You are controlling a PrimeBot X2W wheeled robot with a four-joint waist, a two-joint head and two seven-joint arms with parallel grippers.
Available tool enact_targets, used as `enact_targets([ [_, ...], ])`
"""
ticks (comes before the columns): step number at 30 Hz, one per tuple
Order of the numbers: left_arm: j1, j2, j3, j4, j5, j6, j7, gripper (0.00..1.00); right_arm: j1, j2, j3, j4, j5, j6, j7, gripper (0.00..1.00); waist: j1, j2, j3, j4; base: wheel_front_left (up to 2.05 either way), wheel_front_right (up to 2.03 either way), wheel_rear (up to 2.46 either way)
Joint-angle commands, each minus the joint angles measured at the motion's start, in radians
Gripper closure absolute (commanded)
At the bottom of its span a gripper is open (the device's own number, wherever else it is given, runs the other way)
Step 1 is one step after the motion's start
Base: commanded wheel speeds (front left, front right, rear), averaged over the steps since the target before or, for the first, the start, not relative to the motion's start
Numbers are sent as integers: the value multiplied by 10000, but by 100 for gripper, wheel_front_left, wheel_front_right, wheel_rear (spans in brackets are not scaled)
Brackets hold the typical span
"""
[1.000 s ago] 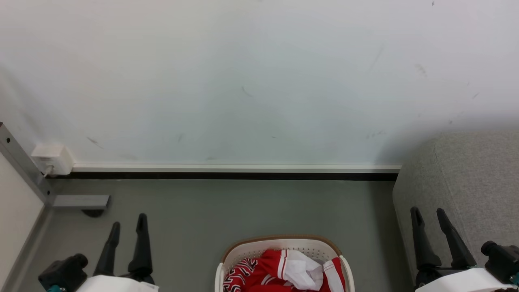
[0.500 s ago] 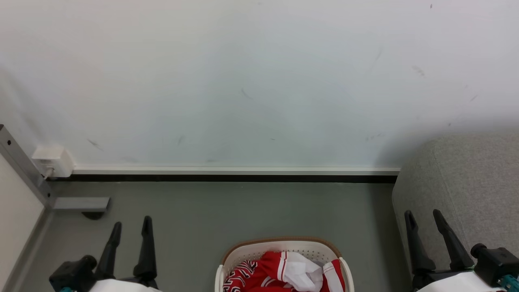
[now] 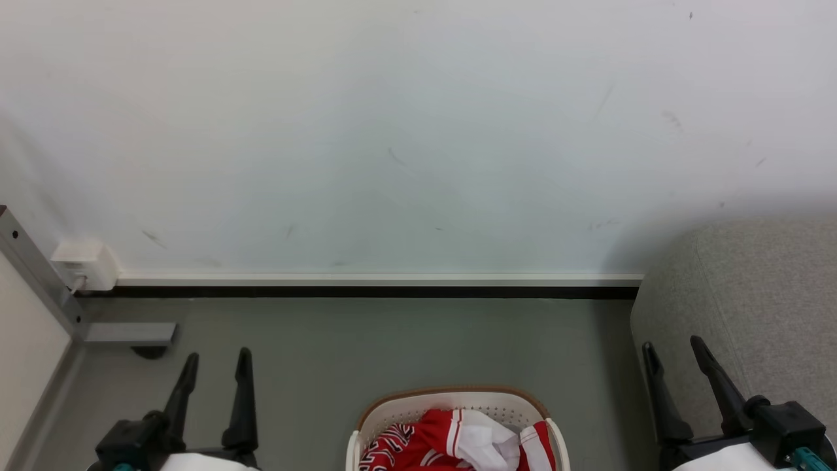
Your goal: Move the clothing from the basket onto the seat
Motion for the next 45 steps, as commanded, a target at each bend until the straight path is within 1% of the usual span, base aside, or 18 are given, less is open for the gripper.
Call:
enact_targets([
  [1, 84, 104, 8, -69, 283, 13, -110, 0, -168, -92, 27, -34, -239, -20, -91, 0, 0, 0, -12, -2, 0, 0, 0],
  [22, 143, 110, -46, 288, 1837, -29, -503, 0, -91, -99, 244, -5, -1506, -24, -488, 0, 0, 0, -166, -12, 0, 0, 0],
  [45, 56, 82, 27, 426, 1764, -48, -479, 0, -133, -93, 248, 56, -1382, -24, -474, 0, 0, 0, -193, -54, 0, 0, 0],
])
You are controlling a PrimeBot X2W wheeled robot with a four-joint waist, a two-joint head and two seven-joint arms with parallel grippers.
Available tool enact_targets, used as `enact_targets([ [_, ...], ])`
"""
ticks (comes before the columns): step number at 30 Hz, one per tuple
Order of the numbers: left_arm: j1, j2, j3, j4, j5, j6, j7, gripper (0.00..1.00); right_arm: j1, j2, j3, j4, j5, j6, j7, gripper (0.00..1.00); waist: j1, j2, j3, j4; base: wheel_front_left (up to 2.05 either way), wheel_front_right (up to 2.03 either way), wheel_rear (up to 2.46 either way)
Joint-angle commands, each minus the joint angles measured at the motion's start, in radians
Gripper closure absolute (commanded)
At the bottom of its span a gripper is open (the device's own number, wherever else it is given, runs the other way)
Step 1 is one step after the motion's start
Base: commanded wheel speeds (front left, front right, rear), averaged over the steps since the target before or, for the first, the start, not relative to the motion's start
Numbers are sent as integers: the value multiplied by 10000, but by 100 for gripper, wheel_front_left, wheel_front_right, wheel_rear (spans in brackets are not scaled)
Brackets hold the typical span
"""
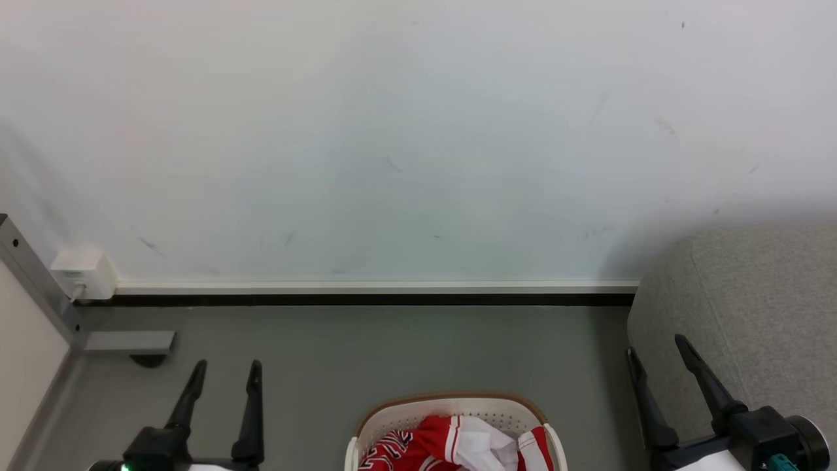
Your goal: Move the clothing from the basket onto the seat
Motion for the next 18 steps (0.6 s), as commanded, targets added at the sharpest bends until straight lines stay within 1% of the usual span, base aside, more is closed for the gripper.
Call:
enact_targets([
  [1, 0, 66, 43, 10, 13, 10, -10, 0, -84, -71, -11, -3, 46, -24, -33, 0, 0, 0, 3, -8, 0, 0, 0],
  [9, -22, 56, 41, -36, -31, -33, -9, 0, -151, -69, 8, -112, 75, -24, -33, 0, 0, 0, 80, -136, 0, 0, 0],
  [18, -70, 36, -7, -58, -226, -74, -9, 0, -409, -185, -60, -397, 159, -24, -19, 0, 0, 0, 438, -634, 0, 0, 0],
])
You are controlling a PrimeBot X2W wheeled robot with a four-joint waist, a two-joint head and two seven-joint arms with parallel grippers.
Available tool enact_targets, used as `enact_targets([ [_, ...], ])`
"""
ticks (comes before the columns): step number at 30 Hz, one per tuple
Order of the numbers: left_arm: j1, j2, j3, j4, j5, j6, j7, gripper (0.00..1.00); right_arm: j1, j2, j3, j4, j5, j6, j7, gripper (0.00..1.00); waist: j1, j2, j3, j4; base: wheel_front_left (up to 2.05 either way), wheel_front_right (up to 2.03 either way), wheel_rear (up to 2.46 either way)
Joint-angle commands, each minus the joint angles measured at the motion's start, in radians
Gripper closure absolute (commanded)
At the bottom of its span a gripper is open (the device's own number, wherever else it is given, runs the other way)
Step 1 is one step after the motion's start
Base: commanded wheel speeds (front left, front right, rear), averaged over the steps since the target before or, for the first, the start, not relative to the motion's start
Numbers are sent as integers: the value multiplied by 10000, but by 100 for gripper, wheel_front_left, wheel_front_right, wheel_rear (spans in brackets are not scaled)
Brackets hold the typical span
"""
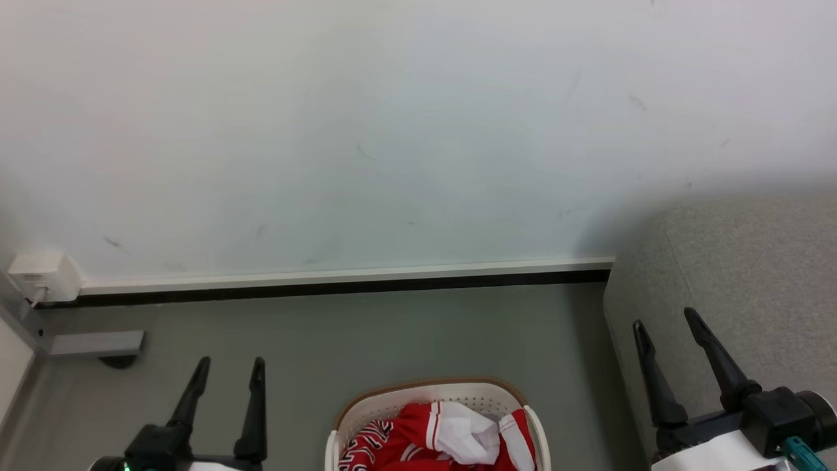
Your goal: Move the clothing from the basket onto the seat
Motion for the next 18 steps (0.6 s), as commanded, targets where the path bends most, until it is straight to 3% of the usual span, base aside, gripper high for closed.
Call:
enact_targets([
  [1, -63, 48, -9, 2, -175, -18, -7, 0, -105, -61, -67, -50, 107, -24, -1, 0, 0, 0, 134, -143, 0, 0, 0],
  [18, -1370, 32, -444, 497, -264, -319, -7, 0, -1065, -256, -289, -681, 489, -24, 0, 0, 0, 0, 1920, -1253, 0, 0, 0],
])
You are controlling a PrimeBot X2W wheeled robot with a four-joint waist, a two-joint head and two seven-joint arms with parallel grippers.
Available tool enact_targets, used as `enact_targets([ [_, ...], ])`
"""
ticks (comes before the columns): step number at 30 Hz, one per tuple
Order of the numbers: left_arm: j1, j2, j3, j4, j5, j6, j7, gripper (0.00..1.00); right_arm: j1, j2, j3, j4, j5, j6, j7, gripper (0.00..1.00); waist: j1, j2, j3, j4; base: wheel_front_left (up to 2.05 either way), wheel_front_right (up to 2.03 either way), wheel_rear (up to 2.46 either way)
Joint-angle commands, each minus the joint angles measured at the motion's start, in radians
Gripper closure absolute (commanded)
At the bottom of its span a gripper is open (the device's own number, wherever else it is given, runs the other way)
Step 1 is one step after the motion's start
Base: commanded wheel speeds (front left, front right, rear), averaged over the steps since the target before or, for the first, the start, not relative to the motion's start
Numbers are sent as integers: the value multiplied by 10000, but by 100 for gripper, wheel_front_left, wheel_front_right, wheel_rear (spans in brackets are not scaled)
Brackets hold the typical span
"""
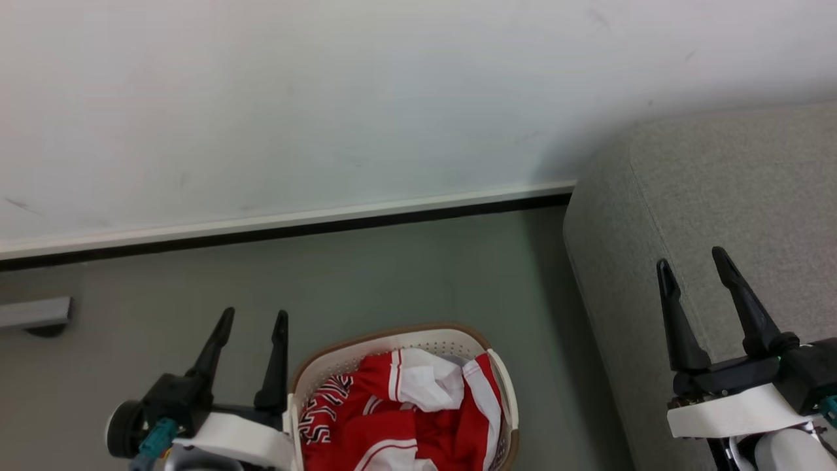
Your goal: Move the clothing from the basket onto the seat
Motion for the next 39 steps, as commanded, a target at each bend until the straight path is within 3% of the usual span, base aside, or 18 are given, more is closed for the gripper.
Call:
enact_targets([
  [1, -253, 52, -23, 83, 52, -57, -7, 0, -216, -34, -37, -106, 66, -24, 3, 0, -1, -1, 515, -270, 0, 0, 0],
  [10, -1342, 212, -242, 1225, -113, -239, -7, 0, -805, 203, -291, -499, 348, -24, 3, 0, -1, -1, 1887, -640, 0, 0, 0],
  [21, -3302, 446, -1276, 4136, -401, -333, 2, 0, -1571, 378, -603, -928, 354, -24, 3, 0, -1, -1, 3417, -1054, 0, 0, 0],
  [32, -5419, 852, -3478, 6902, -1589, -328, 767, 0, -2234, 591, -782, -1470, 336, -24, 3, 0, -1, -1, 4909, -1590, 0, 0, 0],
  [39, -6539, 1220, -4235, 7992, -2468, -329, 1468, 0, -2540, 734, -680, -1680, 421, -25, 3, 0, -1, -1, 5818, -1857, 0, 0, 0],
])
